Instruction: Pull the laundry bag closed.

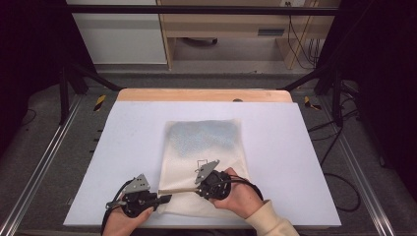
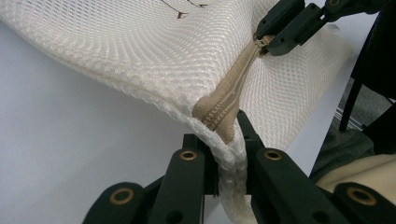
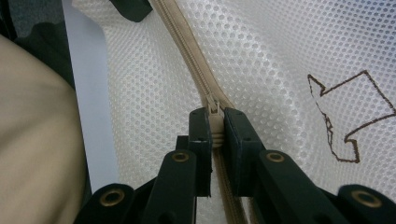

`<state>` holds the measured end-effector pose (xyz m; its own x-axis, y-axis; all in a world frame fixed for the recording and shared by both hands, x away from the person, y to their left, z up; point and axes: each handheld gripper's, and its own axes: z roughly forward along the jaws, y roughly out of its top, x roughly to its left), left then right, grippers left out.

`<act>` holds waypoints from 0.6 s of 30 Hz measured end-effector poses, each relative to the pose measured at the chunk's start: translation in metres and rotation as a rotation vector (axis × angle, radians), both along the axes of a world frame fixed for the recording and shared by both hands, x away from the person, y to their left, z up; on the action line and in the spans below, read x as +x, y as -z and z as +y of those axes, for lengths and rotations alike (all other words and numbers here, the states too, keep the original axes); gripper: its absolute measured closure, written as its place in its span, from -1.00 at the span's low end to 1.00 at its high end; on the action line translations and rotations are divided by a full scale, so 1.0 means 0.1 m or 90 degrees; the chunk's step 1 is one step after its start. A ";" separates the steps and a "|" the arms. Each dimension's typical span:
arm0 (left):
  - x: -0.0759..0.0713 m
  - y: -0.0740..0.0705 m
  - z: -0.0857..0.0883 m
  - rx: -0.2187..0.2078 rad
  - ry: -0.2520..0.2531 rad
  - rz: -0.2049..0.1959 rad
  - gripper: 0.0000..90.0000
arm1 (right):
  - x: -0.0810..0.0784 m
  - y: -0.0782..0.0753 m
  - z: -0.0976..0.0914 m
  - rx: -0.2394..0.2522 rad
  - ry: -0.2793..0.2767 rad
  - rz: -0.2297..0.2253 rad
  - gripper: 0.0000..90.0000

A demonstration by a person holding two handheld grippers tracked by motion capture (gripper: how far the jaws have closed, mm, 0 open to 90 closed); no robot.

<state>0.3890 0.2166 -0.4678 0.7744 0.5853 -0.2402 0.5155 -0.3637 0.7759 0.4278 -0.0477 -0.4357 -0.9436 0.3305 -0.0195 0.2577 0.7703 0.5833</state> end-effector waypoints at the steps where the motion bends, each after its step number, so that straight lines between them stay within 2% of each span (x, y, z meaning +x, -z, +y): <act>1: 0.00 0.00 -0.01 0.001 -0.001 0.000 0.87 | 0.00 0.01 -0.02 0.001 0.002 0.002 0.82; 10: -0.01 -0.01 -0.02 0.002 0.003 -0.002 0.87 | -0.03 0.02 -0.09 0.002 0.010 0.002 0.82; 18: -0.01 0.00 0.00 0.001 0.003 0.000 0.87 | -0.03 0.04 -0.22 0.000 0.031 0.005 0.82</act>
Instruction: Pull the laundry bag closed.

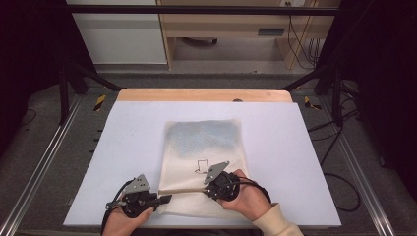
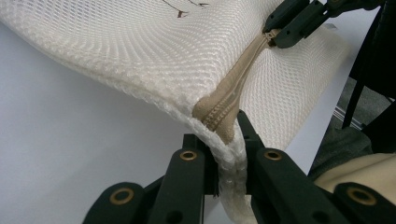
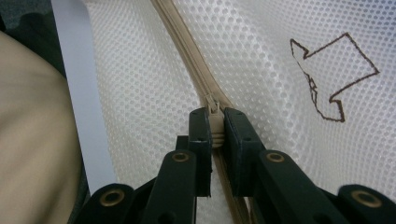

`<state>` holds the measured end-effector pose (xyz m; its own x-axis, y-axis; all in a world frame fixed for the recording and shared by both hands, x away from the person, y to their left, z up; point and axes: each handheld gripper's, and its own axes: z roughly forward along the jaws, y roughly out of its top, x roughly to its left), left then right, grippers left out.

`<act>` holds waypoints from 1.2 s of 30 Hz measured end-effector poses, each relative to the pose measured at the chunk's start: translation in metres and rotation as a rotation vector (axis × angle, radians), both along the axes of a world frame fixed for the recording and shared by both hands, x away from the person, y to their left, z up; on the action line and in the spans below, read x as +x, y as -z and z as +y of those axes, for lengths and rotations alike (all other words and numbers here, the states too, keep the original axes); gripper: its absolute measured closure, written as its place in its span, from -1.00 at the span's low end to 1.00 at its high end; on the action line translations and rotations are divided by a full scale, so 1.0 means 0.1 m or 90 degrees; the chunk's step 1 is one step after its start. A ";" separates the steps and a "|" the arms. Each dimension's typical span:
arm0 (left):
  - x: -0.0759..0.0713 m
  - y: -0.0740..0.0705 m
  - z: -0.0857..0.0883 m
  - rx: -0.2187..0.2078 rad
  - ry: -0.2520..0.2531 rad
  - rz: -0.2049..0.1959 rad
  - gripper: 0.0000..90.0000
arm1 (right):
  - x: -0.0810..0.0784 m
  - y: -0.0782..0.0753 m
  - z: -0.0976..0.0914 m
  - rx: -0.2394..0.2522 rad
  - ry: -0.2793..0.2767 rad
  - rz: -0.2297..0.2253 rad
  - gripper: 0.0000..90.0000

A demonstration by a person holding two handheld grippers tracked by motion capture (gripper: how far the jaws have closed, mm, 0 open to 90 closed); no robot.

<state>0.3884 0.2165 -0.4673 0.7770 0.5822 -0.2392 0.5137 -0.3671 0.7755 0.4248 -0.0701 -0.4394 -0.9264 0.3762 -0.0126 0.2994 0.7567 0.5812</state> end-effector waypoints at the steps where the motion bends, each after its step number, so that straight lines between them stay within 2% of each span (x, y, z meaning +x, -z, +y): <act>1: 0.00 0.00 -0.01 0.000 0.001 0.000 0.87 | 0.00 0.00 -0.01 0.006 0.001 0.002 0.82; 10: -0.01 -0.01 -0.01 0.001 0.000 -0.003 0.87 | -0.03 0.00 -0.05 0.001 0.006 -0.001 0.82; 11: -0.01 -0.01 -0.01 0.001 0.001 -0.003 0.87 | -0.03 0.01 -0.06 0.008 0.010 0.000 0.82; 16: -0.01 0.00 -0.01 0.001 -0.002 -0.001 0.87 | -0.05 -0.01 -0.09 0.005 0.009 -0.004 0.82; 19: -0.01 -0.01 -0.02 0.004 0.002 -0.004 0.87 | -0.05 0.01 -0.10 0.006 0.015 0.003 0.82; 24: -0.01 0.00 -0.01 0.001 -0.001 -0.002 0.87 | -0.07 0.00 -0.11 0.008 0.014 -0.006 0.82; 36: -0.02 -0.02 -0.01 -0.001 0.001 -0.006 0.87 | -0.07 0.02 -0.19 0.017 0.024 0.000 0.82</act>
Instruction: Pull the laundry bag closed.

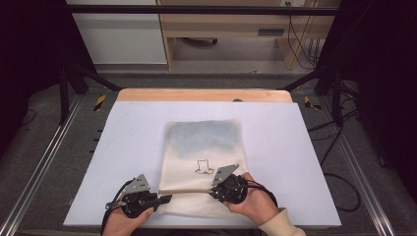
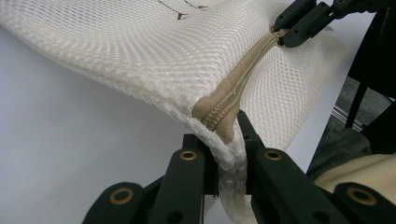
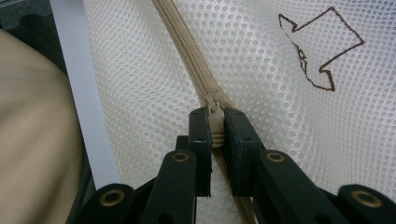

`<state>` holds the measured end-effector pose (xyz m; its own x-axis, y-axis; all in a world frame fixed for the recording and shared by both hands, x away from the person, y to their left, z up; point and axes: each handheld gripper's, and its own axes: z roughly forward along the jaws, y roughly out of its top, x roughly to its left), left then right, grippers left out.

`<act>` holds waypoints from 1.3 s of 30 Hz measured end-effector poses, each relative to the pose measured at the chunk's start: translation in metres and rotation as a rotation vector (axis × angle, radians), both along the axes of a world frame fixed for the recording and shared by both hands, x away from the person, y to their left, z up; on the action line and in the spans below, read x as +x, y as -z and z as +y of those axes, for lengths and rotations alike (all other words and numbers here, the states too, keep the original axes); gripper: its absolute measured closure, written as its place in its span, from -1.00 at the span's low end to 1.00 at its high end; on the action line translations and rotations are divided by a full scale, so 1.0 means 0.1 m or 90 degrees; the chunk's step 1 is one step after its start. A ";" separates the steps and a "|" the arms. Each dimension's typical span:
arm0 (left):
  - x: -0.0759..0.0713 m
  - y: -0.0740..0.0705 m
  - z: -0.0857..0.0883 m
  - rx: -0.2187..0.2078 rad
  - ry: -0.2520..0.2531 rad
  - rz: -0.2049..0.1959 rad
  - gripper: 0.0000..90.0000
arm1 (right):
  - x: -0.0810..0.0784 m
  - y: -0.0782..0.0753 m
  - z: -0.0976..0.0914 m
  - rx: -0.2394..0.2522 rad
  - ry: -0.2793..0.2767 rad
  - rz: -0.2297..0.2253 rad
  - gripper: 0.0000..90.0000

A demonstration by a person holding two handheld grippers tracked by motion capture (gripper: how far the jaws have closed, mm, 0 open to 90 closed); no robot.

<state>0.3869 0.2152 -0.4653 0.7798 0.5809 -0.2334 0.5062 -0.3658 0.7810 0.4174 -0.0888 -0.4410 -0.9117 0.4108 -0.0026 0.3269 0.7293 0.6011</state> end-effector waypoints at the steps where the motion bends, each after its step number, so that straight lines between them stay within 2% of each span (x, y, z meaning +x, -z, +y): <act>1: 0.00 0.00 0.00 0.000 -0.001 0.001 0.87 | -0.01 -0.01 0.00 0.001 0.004 0.001 0.82; 24: 0.00 -0.01 0.01 -0.003 -0.003 -0.002 0.87 | -0.04 0.00 -0.19 0.001 0.033 -0.003 0.82; 39: 0.00 -0.01 0.03 -0.005 -0.005 -0.002 0.87 | -0.08 0.00 -0.42 0.015 0.070 0.002 0.82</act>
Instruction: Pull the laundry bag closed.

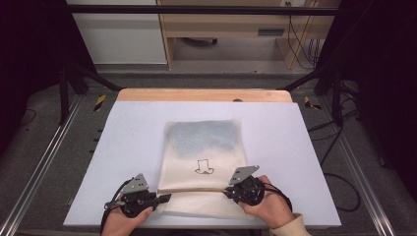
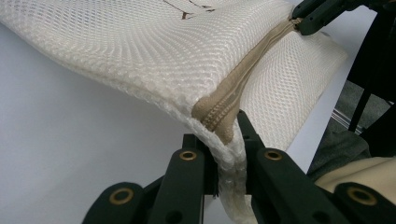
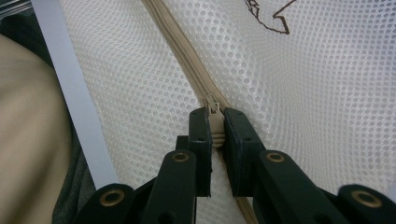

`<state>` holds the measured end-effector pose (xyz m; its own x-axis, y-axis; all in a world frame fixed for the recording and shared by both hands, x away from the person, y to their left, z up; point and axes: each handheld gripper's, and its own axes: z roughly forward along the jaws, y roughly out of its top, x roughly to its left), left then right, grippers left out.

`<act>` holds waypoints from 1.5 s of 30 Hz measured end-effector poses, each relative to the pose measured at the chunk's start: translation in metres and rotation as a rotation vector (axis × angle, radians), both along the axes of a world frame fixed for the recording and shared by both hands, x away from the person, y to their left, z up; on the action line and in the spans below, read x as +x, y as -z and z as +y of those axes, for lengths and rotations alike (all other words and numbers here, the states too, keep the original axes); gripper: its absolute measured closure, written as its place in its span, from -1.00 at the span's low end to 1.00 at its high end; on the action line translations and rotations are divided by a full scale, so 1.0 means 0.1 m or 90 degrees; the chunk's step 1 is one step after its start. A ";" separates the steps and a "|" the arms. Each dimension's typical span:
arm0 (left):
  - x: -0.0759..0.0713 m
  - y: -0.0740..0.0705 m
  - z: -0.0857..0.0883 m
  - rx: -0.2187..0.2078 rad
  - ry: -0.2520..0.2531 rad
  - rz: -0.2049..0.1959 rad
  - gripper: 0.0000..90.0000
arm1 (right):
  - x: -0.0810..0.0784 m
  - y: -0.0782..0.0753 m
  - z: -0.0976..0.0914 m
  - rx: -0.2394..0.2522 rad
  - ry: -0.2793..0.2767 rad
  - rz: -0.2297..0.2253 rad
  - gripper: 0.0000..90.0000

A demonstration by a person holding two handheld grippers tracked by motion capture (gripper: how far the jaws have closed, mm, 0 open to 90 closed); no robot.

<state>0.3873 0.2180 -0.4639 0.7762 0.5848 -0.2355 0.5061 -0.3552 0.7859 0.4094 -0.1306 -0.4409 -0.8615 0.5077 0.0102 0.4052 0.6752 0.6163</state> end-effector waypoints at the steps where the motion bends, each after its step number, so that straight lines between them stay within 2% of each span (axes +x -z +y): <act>1: 0.00 0.00 0.00 0.000 -0.001 0.000 0.87 | 0.00 0.00 0.00 0.000 0.000 0.000 0.82; 16: 0.00 0.01 0.01 -0.003 -0.003 0.003 0.87 | -0.06 0.03 -0.21 0.019 0.039 0.009 0.82; 28: 0.00 -0.01 0.01 -0.003 -0.006 -0.001 0.87 | -0.08 0.03 -0.29 0.021 0.042 -0.002 0.82; 45: 0.00 -0.02 0.02 -0.005 -0.004 -0.002 0.87 | -0.09 0.05 -0.41 0.028 0.059 0.003 0.82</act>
<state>0.3873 0.2203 -0.4615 0.7730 0.5882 -0.2375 0.5059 -0.3458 0.7903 0.4005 -0.1714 -0.4454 -0.8104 0.5846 0.0385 0.4680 0.6064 0.6428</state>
